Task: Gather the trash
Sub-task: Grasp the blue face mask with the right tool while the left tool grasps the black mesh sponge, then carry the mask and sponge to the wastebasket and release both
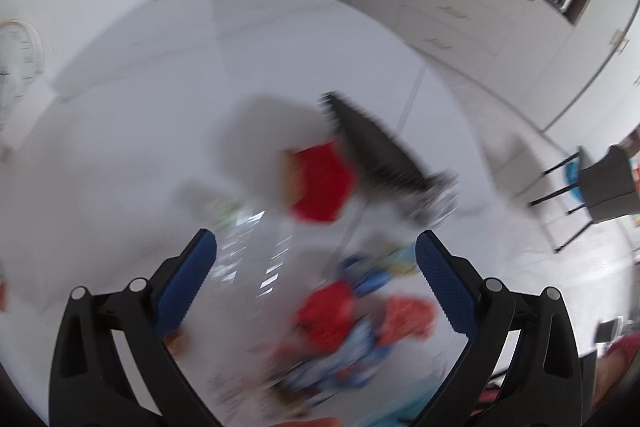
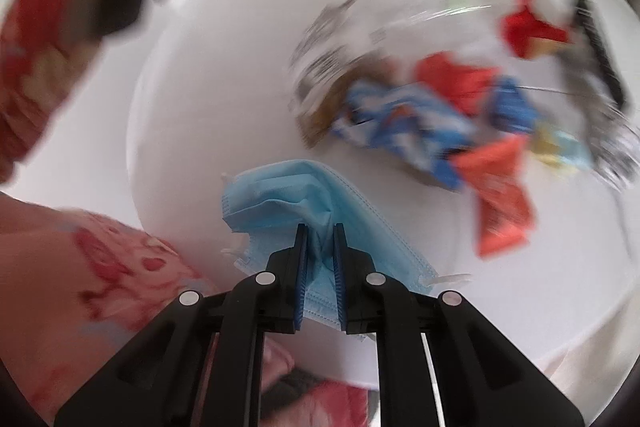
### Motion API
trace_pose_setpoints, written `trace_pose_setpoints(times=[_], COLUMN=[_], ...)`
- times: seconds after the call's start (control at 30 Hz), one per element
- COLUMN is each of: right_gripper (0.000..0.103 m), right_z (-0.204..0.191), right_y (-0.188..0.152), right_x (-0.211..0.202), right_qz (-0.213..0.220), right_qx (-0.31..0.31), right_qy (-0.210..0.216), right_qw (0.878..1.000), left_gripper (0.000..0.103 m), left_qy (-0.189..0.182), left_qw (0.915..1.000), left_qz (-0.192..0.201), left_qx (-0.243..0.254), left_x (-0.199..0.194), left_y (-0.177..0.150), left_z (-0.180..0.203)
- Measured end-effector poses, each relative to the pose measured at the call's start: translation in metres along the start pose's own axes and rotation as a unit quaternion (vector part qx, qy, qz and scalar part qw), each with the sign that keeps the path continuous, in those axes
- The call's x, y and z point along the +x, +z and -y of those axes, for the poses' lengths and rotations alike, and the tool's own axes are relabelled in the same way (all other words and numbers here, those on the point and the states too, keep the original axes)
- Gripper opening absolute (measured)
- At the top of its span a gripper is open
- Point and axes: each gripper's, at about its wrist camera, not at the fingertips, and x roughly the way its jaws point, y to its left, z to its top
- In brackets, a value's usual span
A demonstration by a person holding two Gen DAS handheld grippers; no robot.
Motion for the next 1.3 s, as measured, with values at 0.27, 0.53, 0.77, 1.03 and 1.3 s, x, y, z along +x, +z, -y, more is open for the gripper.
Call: trace_pose_setpoints(times=[0.27, 0.53, 0.77, 1.03, 1.3], right_gripper=[0.014, 0.015, 0.016, 0.016, 0.028], right_z=[0.063, 0.107, 0.152, 0.232, 0.306], right_y=[-0.049, -0.095, -0.14, -0.215, -0.259], right_x=[-0.087, -0.094, -0.116, -0.057, 0.08], right_qz=[0.108, 0.157, 0.182, 0.126, 0.04], right_qx=[0.141, 0.232, 0.306, 0.415, 0.501], right_qy=[-0.042, -0.059, -0.089, -0.148, -0.143], right_qw=[0.983, 0.958, 0.93, 0.889, 0.853], left_gripper=[0.095, 0.041, 0.017, 0.017, 0.017], left_qy=[-0.056, -0.057, -0.05, -0.049, -0.096], left_qw=[0.9843, 0.9564, 0.9647, 0.9796, 0.9899], left_qz=[-0.076, -0.131, -0.087, -0.024, -0.034], left_qx=[-0.149, -0.255, -0.244, -0.194, -0.098], left_x=[0.082, 0.125, 0.104, 0.049, 0.016], left_y=[0.053, 0.051, 0.054, 0.063, 0.046], left_z=[0.011, 0.003, 0.021, 0.055, 0.117])
